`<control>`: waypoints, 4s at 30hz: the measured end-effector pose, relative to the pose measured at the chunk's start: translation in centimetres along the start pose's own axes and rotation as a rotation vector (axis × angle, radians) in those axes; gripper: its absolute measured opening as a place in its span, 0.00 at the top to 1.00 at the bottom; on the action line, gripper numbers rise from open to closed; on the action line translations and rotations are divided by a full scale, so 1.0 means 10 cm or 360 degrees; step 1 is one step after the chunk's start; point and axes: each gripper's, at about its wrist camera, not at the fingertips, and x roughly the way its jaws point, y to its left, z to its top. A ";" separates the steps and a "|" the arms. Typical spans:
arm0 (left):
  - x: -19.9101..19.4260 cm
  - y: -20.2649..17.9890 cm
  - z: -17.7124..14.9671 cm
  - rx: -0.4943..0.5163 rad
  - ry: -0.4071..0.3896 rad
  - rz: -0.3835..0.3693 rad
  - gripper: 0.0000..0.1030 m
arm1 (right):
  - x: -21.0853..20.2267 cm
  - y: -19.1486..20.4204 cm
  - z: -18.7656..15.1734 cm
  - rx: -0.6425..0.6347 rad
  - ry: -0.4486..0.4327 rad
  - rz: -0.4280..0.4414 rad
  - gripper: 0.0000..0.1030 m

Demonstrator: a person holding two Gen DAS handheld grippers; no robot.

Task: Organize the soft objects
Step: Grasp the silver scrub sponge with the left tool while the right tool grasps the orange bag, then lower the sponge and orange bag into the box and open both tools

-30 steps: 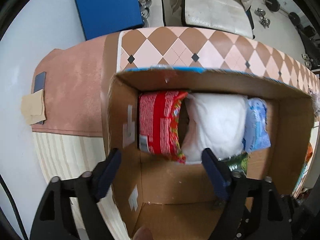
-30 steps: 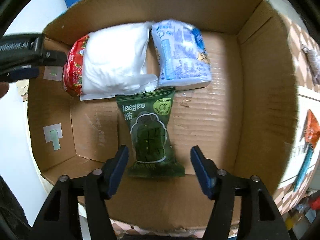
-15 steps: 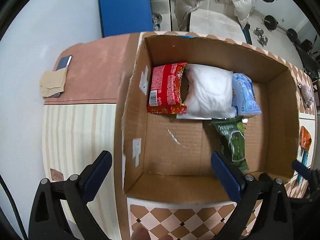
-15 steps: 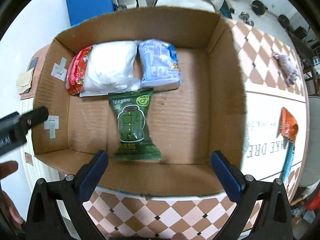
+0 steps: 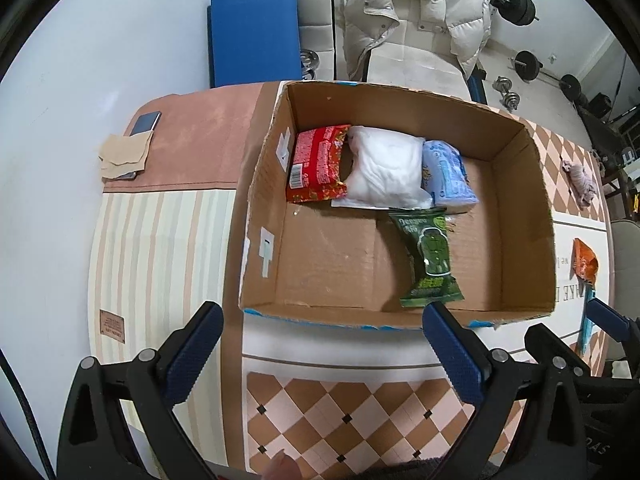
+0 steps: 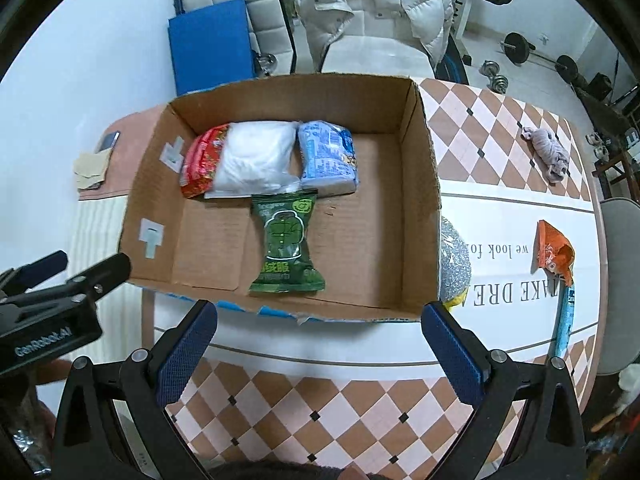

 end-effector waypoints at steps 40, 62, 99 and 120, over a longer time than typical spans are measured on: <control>1.74 -3.86 -0.09 0.0367 0.0487 0.0402 0.01 | 0.18 -4.31 -0.24 0.0633 0.0103 -0.0253 0.00; 2.05 -3.80 -0.08 0.0257 0.0688 -0.0022 0.61 | 1.53 -3.86 0.40 0.0158 0.0584 -0.0056 0.45; 1.04 -3.79 0.79 0.0353 0.0299 -0.0354 0.75 | 0.74 -3.93 0.46 0.0322 0.0356 0.0101 0.82; 0.27 -0.80 0.53 0.0028 0.0178 -0.0205 0.75 | 0.18 -0.53 0.50 -0.0051 0.0167 0.0483 0.82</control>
